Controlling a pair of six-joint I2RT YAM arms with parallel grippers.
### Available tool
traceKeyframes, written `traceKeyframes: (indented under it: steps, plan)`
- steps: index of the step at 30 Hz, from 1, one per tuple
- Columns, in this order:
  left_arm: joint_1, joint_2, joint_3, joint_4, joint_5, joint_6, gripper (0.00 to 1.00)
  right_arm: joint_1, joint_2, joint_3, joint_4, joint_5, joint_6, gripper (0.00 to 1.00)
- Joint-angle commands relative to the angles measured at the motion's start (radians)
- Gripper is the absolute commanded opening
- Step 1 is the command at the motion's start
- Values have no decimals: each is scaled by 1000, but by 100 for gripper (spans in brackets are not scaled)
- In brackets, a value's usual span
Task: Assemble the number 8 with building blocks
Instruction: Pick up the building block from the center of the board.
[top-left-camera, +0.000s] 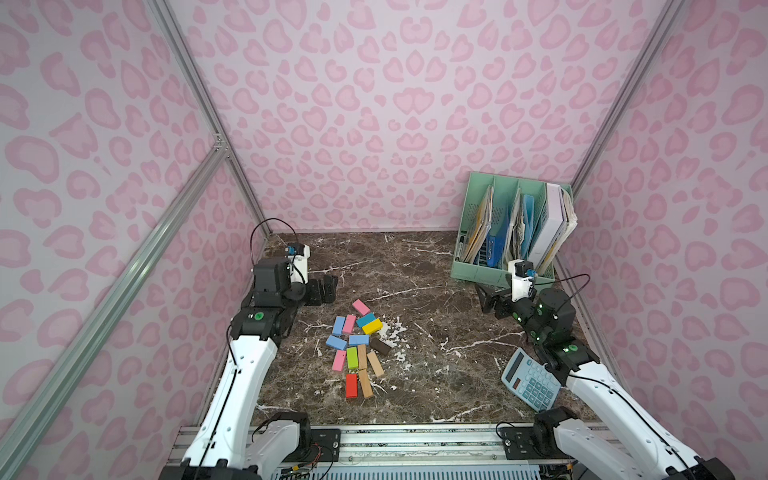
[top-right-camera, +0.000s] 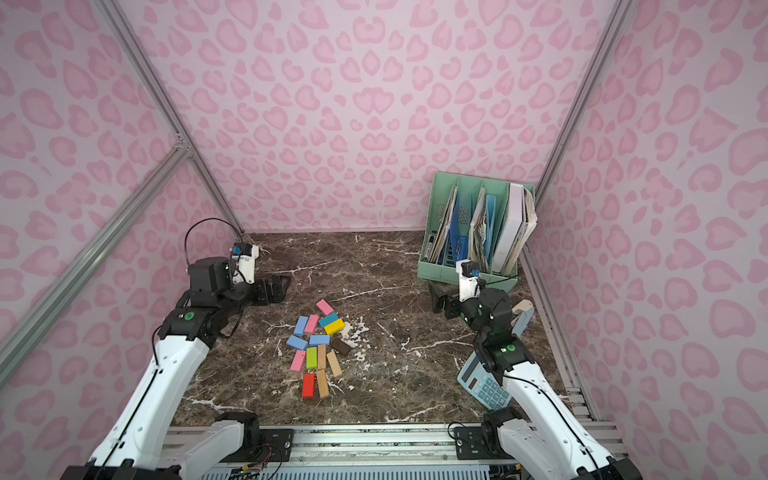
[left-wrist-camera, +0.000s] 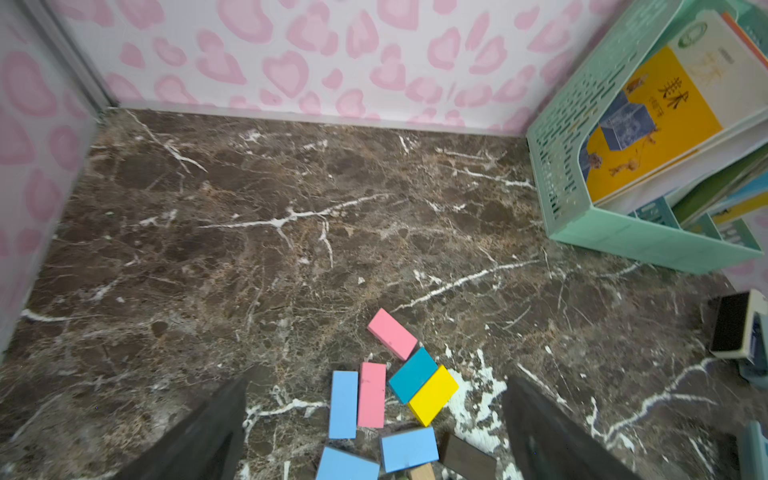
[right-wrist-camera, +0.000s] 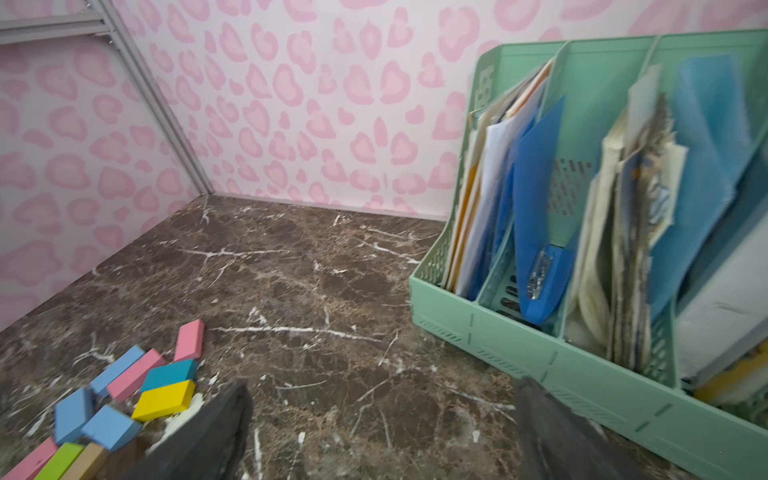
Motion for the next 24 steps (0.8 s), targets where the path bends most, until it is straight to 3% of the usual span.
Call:
traceKeyframes:
  steps: [1, 9, 17, 24]
  plan:
    - [-20, 117, 94, -173, 75, 82, 99, 52, 26, 43, -146, -32, 3, 99]
    - [-164, 394, 276, -332, -52, 201, 98, 198, 73, 54, -214, -28, -3, 99]
    - [-278, 604, 362, -427, -227, 306, 93, 218, 76, 53, -232, -17, -8, 100]
    - [-316, 796, 491, -497, -304, 320, 90, 219, 55, 24, -226, -36, -19, 100]
